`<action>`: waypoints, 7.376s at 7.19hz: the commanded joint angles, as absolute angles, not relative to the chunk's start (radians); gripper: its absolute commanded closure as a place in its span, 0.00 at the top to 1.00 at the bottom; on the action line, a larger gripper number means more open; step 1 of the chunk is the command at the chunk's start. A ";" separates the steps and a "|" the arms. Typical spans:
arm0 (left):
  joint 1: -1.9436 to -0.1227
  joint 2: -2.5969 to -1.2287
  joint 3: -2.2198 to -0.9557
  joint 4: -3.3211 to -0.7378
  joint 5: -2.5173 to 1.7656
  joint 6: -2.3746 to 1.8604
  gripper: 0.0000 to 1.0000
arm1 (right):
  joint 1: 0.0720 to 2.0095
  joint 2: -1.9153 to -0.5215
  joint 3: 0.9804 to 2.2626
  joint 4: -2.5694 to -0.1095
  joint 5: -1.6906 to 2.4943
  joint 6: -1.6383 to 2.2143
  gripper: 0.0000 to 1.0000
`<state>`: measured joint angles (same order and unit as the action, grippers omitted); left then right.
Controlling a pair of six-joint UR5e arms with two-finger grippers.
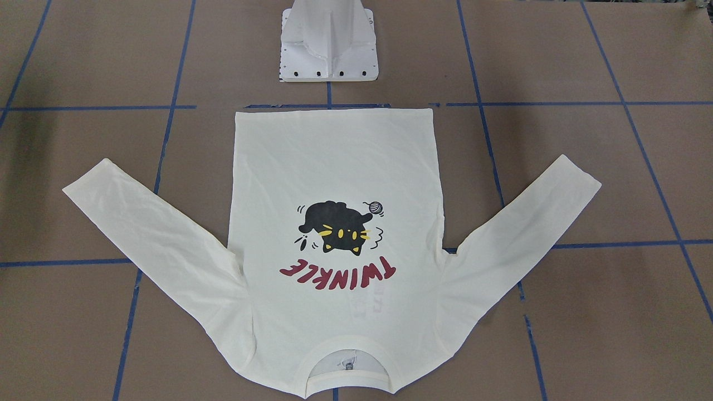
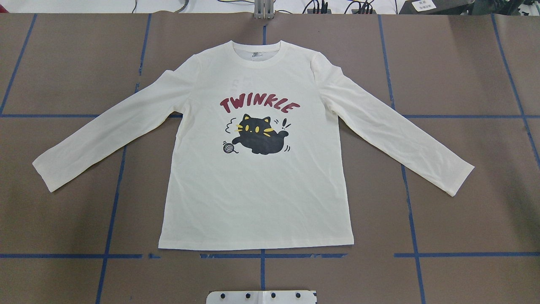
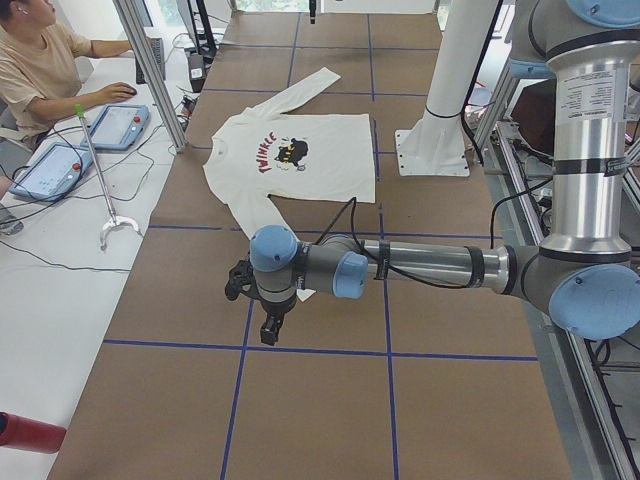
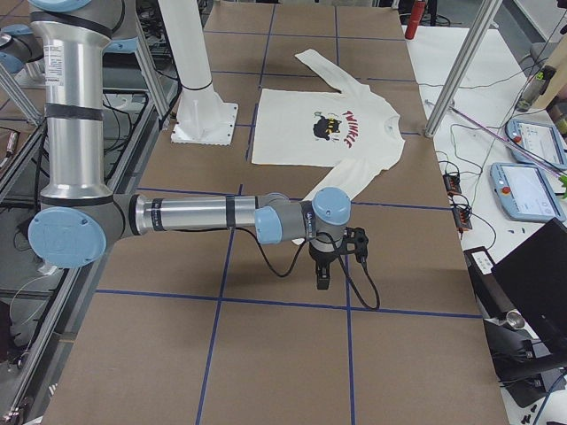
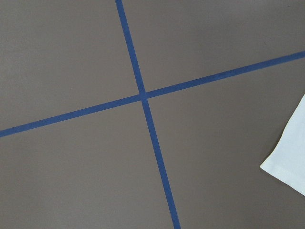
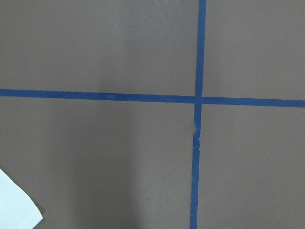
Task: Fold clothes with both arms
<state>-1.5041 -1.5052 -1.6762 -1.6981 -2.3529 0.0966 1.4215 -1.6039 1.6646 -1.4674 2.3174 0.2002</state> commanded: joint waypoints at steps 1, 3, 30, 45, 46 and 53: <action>-1.502 -1.506 -1.680 -1.701 -2.358 0.100 1.00 | 1.427 -1.597 1.680 -1.526 2.330 0.204 1.00; -1.500 -1.514 -1.698 -1.701 -2.336 0.091 1.00 | 1.425 -1.603 1.681 -1.510 2.329 0.212 1.00; -1.493 -1.502 -1.672 -1.956 -2.339 0.028 1.00 | 0.747 -0.828 1.611 -1.257 1.989 1.617 0.00; -1.348 -1.499 -1.640 -2.156 -2.385 -0.273 1.00 | 0.517 -0.222 0.690 -0.864 1.614 1.701 0.99; -1.238 -1.499 -1.634 -2.236 -2.381 -0.519 1.00 | 0.522 -0.347 0.903 -0.924 1.624 1.739 0.99; -1.009 -1.449 -1.574 -2.390 -2.258 -0.830 0.90 | 0.680 -0.857 1.520 -1.123 1.847 1.713 0.99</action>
